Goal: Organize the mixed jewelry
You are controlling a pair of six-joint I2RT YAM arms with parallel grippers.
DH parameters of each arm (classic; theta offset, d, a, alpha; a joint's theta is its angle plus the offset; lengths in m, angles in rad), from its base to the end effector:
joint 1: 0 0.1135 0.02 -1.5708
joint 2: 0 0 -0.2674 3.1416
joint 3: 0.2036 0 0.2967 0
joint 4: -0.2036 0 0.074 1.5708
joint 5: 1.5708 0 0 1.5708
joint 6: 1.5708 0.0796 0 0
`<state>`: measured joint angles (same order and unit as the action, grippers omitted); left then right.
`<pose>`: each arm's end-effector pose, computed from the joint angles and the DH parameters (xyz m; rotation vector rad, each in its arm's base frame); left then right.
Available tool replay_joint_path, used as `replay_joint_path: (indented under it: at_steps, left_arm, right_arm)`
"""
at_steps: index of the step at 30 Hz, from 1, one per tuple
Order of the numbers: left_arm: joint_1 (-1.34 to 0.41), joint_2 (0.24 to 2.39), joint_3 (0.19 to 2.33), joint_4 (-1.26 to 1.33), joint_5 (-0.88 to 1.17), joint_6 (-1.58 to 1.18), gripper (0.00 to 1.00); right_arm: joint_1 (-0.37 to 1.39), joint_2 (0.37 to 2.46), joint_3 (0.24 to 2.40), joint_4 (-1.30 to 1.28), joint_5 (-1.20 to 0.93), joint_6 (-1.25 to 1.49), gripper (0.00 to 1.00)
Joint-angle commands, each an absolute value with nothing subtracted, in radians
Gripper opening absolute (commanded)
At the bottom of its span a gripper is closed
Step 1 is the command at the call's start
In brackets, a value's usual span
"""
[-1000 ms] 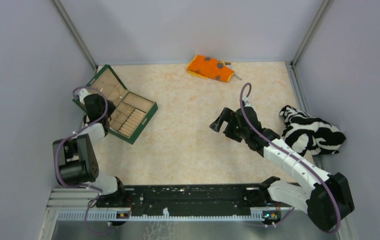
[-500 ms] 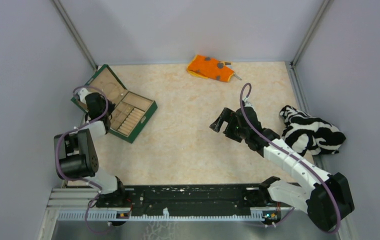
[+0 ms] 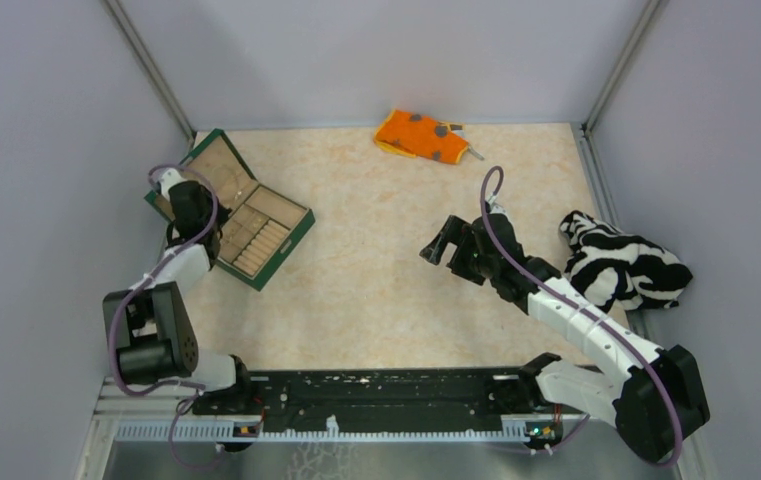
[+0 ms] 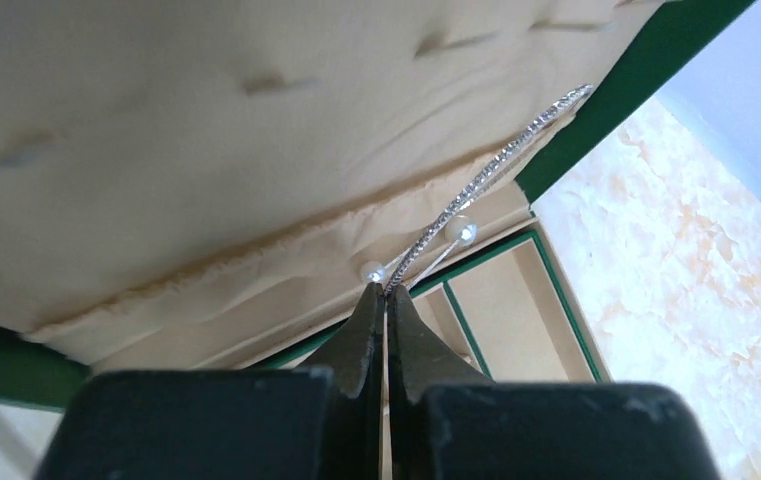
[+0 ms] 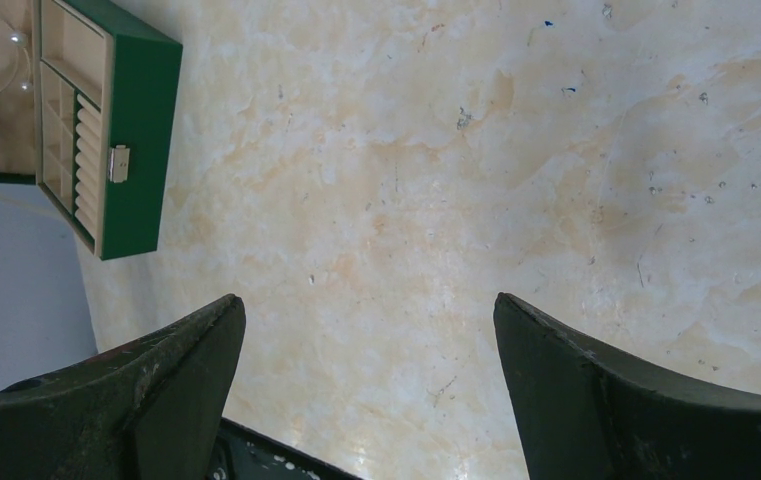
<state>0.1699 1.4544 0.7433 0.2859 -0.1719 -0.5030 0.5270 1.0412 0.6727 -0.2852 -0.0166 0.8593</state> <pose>0.3792 0.0789 0.1720 -0.7600 1.8387 -0.0436 0.2582 0.1518 0.2022 0.3774 2.3081 0.7526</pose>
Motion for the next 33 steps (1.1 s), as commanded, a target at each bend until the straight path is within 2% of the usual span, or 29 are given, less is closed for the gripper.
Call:
replay_joint_path:
  at_steps: [1, 10, 18, 25, 33]
  left_arm:
    - [0.166, 1.381, 0.782, 0.247, -0.229, -0.401, 0.0]
    - [0.174, 1.326, 0.834, 0.182, -0.171, -0.207, 0.0]
    - [0.243, 1.371, 0.974, 0.071, 0.046, -0.103, 0.0]
    - [0.247, 1.444, 1.053, -0.061, 0.01, -0.146, 0.0]
    - [0.247, 1.415, 1.009, -0.085, 0.009, -0.147, 0.0]
  right_arm:
    - [0.52, 1.037, 0.676, -0.265, -0.003, 0.855, 0.93]
    - [0.52, 1.037, 0.676, -0.263, -0.003, 0.854, 0.93]
    - [0.52, 1.038, 0.674, -0.253, -0.006, 0.855, 0.93]
    - [0.52, 1.031, 0.669, -0.254, -0.003, 0.858, 0.93]
    - [0.52, 1.034, 0.673, -0.257, -0.008, 0.853, 0.93]
